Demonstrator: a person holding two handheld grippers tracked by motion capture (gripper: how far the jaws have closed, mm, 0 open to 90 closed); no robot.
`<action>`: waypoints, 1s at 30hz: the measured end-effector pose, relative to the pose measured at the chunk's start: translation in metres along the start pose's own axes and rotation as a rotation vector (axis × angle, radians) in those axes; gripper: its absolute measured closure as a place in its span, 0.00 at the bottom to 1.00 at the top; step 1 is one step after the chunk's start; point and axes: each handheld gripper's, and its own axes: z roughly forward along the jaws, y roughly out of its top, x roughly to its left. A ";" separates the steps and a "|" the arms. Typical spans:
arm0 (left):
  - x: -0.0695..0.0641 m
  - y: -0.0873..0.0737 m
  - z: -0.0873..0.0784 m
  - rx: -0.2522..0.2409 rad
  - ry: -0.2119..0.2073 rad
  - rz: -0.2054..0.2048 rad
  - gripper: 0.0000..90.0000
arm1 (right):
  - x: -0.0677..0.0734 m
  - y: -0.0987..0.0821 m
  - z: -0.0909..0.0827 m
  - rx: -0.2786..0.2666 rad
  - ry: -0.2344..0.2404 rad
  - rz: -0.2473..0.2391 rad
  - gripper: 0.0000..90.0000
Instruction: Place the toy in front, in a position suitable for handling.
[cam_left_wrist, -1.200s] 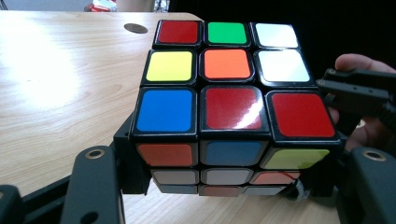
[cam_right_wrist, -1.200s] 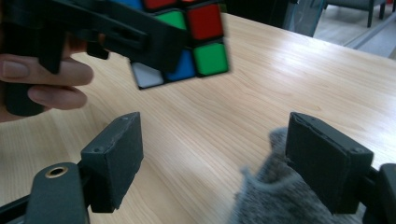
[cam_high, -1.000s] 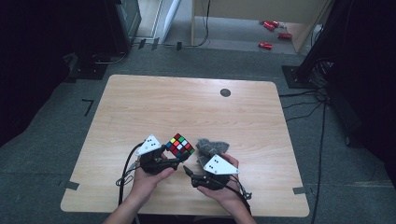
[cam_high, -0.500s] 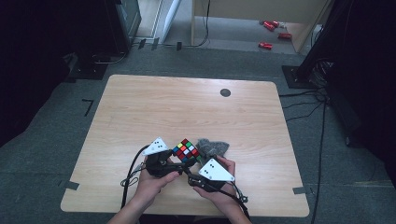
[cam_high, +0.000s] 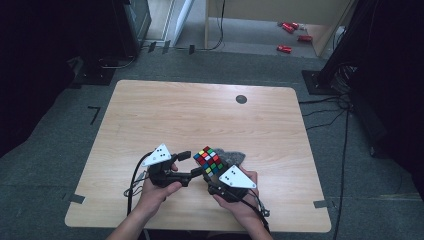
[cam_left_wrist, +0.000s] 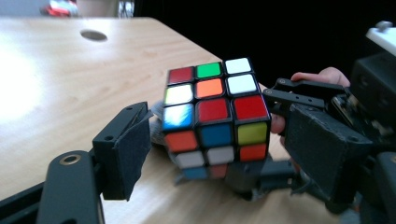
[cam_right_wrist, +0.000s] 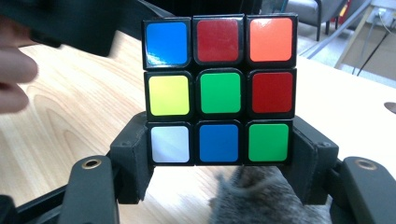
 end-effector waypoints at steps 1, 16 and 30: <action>0.000 0.000 -0.001 -0.001 0.003 0.031 0.26 | -0.003 0.000 -0.001 0.004 0.003 0.007 0.38; -0.012 -0.020 0.012 0.019 0.111 0.426 0.30 | -0.030 0.017 -0.022 0.008 0.075 0.123 0.38; -0.020 -0.031 0.016 0.090 0.159 0.585 0.18 | -0.014 0.027 -0.022 0.068 0.138 0.177 0.38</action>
